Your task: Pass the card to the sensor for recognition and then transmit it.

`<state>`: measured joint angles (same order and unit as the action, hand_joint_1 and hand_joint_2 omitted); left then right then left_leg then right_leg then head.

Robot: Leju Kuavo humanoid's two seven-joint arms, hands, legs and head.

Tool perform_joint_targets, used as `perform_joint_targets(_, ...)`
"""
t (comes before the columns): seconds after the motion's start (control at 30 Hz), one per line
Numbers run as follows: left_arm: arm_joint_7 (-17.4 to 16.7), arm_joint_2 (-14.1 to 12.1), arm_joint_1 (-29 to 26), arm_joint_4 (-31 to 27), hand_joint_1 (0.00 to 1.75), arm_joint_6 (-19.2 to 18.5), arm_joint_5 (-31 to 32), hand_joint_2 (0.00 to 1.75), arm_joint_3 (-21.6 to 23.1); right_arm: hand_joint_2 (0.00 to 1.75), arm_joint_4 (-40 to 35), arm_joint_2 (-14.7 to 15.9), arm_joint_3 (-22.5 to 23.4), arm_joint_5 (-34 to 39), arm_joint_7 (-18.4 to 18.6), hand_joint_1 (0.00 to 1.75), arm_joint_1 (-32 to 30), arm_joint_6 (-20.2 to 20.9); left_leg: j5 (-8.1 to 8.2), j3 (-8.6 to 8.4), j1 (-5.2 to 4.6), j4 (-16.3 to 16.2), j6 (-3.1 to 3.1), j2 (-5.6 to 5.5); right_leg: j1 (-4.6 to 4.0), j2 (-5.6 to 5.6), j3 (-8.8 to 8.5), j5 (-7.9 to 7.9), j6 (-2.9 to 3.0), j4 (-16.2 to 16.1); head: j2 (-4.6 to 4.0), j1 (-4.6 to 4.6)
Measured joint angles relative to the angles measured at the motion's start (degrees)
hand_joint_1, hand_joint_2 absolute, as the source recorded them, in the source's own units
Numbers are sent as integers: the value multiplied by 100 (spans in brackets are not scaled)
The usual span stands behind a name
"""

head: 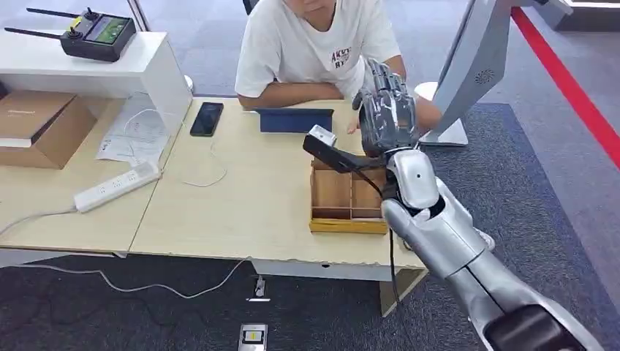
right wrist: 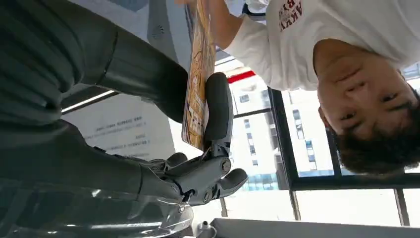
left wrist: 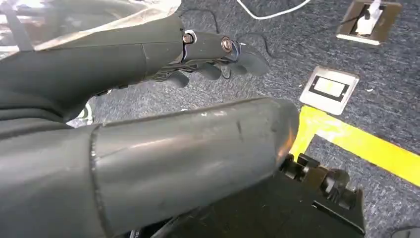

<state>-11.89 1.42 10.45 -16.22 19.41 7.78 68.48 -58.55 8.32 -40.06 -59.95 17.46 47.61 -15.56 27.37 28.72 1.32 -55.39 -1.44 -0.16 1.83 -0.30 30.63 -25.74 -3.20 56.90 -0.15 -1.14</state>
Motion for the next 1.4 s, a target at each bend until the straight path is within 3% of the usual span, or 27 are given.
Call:
perform_joint_targets(0.3, -13, 0, 8, 0, 0, 15, 9, 0, -2, 175, 1456, -533, -257, 376, -52, 175, 639, -13, 0, -1, 0, -1, 0, 0, 0, 0, 3, 0, 0, 0, 0, 4)
perform_joint_targets(0.67, -13, -2, -11, 0, 0, 4, 11, 0, -2, 175, 2365, -817, -459, 465, -70, 169, 930, -90, 0, 3, 0, -2, 0, 0, 0, 1, 8, 0, 0, 0, 0, 0)
perform_joint_targets(0.7, -13, -2, -13, 0, 0, 4, 11, 0, -2, 175, 2435, -835, -470, 468, -70, 145, 943, -92, 0, 3, 0, -2, 0, 1, 0, 1, 9, 0, 0, 0, 0, 2)
perform_joint_targets(0.73, -13, -2, -14, 0, 0, 4, 9, 0, -2, 175, 2474, -839, -485, 468, -70, 37, 946, -101, 0, 4, 0, -2, 0, 1, 0, 1, 9, 0, 0, 0, 0, 2)
perform_joint_targets(0.77, -13, -2, -15, 0, 0, 4, 9, 0, -2, 175, 2513, -841, -500, 474, -72, 0, 950, -124, 0, 6, 0, -2, 0, 1, 0, 1, 11, 0, 0, 0, 0, 2)
perform_joint_targets(0.93, -13, -2, -21, 0, 0, 18, 7, 0, -2, 175, 2650, -915, -562, 542, -155, 0, 986, -431, 0, 6, 0, -1, 0, 1, -1, 2, 13, -1, 0, 0, 0, 2)
perform_joint_targets(0.97, -13, -2, -27, 0, 0, 24, 7, 0, -4, 0, 2668, -929, -581, 587, -192, 0, 996, -494, 0, 7, 0, -1, 0, 0, -1, 2, 14, -1, 0, 0, 0, 2)
perform_joint_targets(1.2, 11, -4, -72, 0, 0, 133, -44, 0, -15, 0, 2677, -999, -658, 1002, -631, 0, 1042, -1145, 0, 3, 0, -2, 0, 2, -1, 2, 10, 0, 0, 0, 0, 2)
perform_joint_targets(1.33, 59, -7, -150, 0, 0, 251, -162, 0, -68, 0, 2339, -966, -653, 1717, -1058, 0, 963, -1571, 0, -1, 0, -3, 0, 5, 0, 4, 10, 0, 0, 0, 0, 4)
perform_joint_targets(1.37, 70, -7, -167, 0, 0, 278, -193, 0, -88, 175, 2246, -946, -649, 1861, -1126, 0, 933, -1600, 0, -2, 0, -4, 0, 4, 0, 4, 11, 0, 0, 0, 0, 2)
perform_joint_targets(1.4, 89, -7, -193, 0, 0, 319, -253, 0, -120, 175, 2064, -907, -638, 2154, -1269, 0, 851, -1648, 0, -3, 0, -4, 0, 4, -1, 4, 9, 0, 0, 0, 0, 4)
